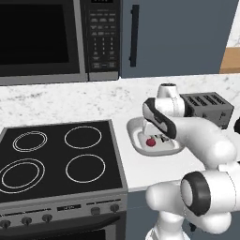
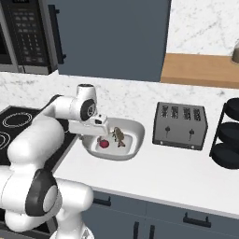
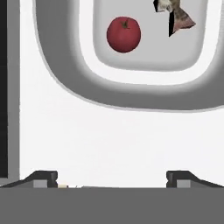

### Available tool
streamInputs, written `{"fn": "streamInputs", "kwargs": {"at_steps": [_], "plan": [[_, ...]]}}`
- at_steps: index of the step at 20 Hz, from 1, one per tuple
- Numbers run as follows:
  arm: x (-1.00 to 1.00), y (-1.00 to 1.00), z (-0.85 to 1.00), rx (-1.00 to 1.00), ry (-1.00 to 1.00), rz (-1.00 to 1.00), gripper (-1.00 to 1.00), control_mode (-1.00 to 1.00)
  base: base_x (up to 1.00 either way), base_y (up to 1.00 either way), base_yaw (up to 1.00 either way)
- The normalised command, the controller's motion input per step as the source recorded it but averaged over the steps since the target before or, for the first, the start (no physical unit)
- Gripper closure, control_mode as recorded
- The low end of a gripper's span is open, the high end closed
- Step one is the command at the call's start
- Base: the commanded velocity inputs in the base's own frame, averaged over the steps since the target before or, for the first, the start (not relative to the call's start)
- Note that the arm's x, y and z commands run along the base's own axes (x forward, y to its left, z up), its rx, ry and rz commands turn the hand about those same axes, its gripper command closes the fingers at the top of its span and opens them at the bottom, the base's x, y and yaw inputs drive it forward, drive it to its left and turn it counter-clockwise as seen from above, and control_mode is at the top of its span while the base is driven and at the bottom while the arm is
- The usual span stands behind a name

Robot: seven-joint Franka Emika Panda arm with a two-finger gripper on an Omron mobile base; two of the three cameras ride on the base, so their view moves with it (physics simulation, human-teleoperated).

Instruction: Place one tomato and one fish in each tupperware on the nearby counter, to pack two identical lunches.

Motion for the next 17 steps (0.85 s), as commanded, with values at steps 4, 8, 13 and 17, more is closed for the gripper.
{"fn": "streamInputs", "kwargs": {"at_steps": [4,8,13,17], "plan": [[-0.94,0.05,0.26,0.03,-0.15,0.01,-1.00,-1.00,0.00,0.00,0.00],[-0.77,0.19,0.33,-0.11,0.00,0.02,-1.00,-1.00,0.00,0.00,0.00],[-0.21,0.08,0.10,-0.02,-0.05,-0.02,-1.00,-1.00,0.00,0.00,0.00],[-0.18,0.28,0.61,0.03,-0.08,-0.03,-1.00,-1.00,0.00,0.00,0.00]]}}
